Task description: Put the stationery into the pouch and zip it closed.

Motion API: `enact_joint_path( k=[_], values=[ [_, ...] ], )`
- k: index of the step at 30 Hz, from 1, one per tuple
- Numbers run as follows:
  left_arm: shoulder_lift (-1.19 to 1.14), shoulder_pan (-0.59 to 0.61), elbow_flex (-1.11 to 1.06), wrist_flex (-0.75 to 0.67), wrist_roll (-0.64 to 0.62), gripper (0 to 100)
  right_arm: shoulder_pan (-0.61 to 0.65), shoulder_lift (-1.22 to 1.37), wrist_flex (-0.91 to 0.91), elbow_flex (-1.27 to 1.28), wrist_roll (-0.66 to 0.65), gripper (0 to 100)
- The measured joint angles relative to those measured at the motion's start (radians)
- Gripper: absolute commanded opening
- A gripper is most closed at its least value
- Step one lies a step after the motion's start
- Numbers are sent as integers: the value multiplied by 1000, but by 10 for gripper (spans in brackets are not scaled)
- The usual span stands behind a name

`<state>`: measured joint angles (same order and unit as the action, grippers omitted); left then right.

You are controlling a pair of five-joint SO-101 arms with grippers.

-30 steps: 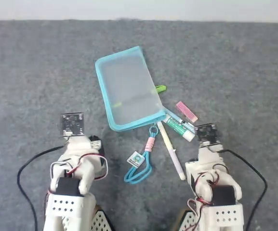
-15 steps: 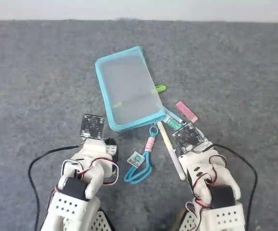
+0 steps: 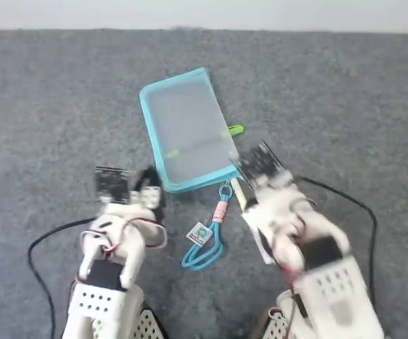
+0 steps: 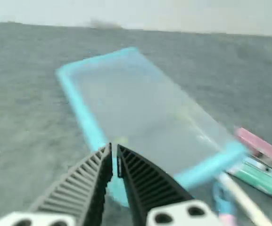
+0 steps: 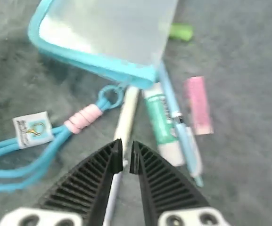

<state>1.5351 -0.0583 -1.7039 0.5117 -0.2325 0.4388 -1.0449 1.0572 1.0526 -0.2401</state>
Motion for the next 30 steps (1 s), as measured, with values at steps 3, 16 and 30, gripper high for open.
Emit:
enact_joint_path(
  k=[3,16,30],
  values=[
    [0,216,0,-3,17,14,57,227,-44,-84,87,42],
    [0,505,0,-101,236,13,222,836,-107,-324,344,218],
    [-2,503,0,-101,236,13,222,1083,-114,-479,385,177]
  ],
)
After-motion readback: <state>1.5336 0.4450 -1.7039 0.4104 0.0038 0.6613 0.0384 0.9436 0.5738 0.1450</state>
